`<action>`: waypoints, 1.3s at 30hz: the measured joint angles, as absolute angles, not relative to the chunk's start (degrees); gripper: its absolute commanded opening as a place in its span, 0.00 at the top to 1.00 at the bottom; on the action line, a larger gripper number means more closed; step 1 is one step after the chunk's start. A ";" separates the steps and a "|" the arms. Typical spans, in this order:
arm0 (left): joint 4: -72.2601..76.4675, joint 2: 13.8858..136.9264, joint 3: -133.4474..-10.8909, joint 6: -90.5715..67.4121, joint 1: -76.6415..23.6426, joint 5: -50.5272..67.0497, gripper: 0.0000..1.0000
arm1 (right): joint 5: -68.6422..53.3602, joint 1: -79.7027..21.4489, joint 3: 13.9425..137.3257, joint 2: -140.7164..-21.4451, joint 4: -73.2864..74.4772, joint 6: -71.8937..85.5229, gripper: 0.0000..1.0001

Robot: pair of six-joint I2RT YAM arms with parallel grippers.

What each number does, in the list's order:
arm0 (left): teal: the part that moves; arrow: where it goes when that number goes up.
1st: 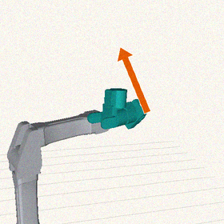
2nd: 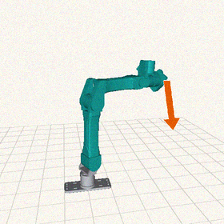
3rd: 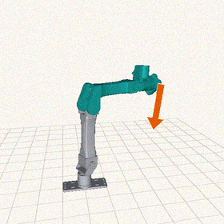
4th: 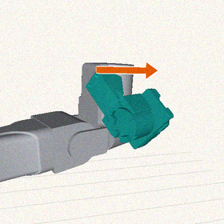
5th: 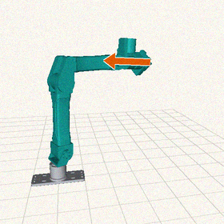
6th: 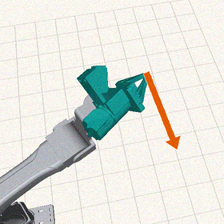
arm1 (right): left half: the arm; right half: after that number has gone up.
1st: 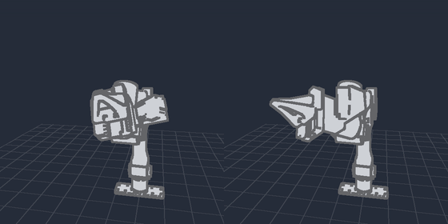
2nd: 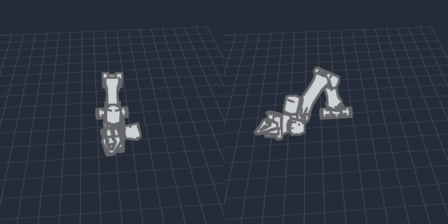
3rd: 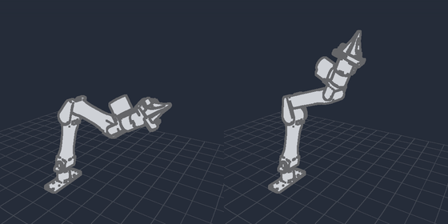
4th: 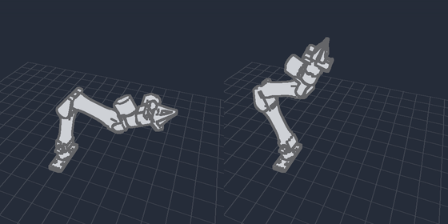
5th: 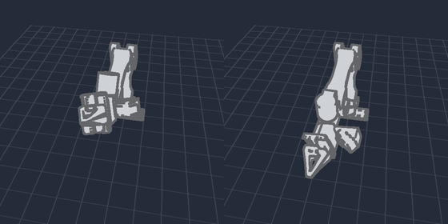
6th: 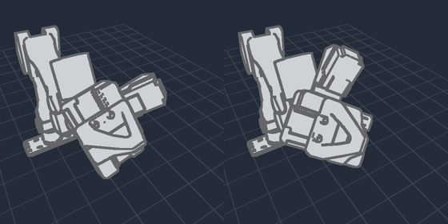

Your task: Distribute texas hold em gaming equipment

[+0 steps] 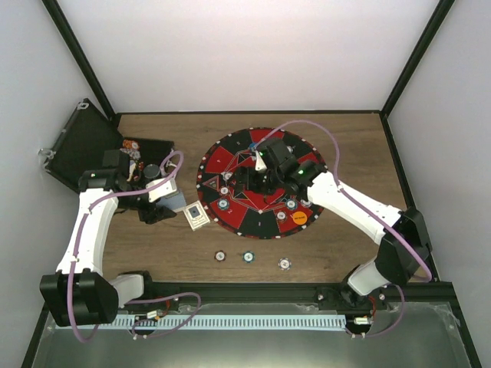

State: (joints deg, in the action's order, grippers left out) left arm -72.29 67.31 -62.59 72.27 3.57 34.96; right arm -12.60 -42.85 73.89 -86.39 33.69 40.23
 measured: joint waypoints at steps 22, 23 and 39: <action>-72.05 64.79 -62.59 71.59 -0.05 37.12 0.89 | -42.22 -50.06 69.36 -93.78 1.32 53.56 0.22; -72.07 64.55 -62.59 71.53 -0.25 37.26 0.89 | -42.44 -50.26 69.36 -94.17 0.78 53.78 0.22; -72.12 62.48 -63.83 69.69 -3.86 37.71 0.90 | -48.23 -52.31 70.28 -103.83 -13.23 62.46 0.39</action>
State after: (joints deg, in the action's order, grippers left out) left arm -72.12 62.48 -63.83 69.69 -3.86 37.71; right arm -48.23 -52.31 70.28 -103.83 -13.23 62.46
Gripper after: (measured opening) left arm 0.657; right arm 0.661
